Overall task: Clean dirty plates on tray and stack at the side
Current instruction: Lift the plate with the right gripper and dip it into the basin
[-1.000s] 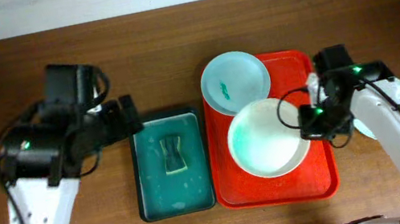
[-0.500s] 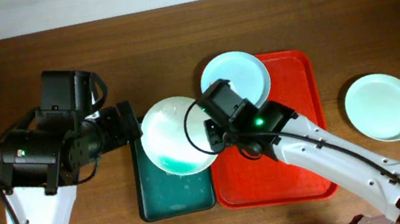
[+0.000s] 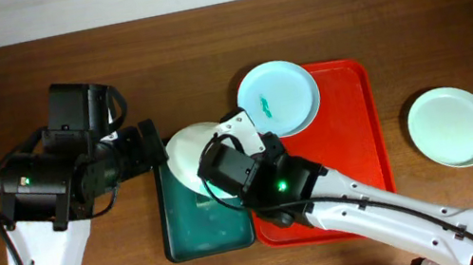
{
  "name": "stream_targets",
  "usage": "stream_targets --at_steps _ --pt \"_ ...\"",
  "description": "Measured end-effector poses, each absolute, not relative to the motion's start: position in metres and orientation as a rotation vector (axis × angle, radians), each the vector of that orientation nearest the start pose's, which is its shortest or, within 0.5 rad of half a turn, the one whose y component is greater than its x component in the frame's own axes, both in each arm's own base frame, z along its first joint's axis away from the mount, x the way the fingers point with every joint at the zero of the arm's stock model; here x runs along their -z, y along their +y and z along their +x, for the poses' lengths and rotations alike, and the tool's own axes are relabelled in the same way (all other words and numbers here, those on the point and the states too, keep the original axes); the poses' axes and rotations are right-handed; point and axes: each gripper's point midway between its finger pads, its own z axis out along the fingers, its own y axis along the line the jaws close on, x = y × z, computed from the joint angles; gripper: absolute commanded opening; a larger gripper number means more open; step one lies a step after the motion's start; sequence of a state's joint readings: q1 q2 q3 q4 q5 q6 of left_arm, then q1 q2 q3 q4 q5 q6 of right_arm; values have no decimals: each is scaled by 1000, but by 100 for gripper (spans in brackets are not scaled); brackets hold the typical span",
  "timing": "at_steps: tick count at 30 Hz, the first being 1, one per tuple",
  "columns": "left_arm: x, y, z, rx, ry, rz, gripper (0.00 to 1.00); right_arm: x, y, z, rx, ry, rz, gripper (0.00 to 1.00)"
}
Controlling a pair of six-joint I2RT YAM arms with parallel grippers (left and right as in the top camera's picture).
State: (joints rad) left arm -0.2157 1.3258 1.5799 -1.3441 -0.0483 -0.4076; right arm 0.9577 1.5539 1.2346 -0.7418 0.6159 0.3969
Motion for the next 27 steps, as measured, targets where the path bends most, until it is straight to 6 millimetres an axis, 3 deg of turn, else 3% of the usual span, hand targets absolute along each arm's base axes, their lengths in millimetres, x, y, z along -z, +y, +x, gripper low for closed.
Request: stream_targets --at_steps 4,9,27 --pt "-271 -54 287 139 2652 -271 100 -184 246 293 271 2257 -495 4" --pt "-271 -54 287 139 2652 -271 99 -218 251 291 269 2162 -488 4" --pt "-271 -54 287 139 2652 -271 99 -232 251 286 396 2061 -554 4"
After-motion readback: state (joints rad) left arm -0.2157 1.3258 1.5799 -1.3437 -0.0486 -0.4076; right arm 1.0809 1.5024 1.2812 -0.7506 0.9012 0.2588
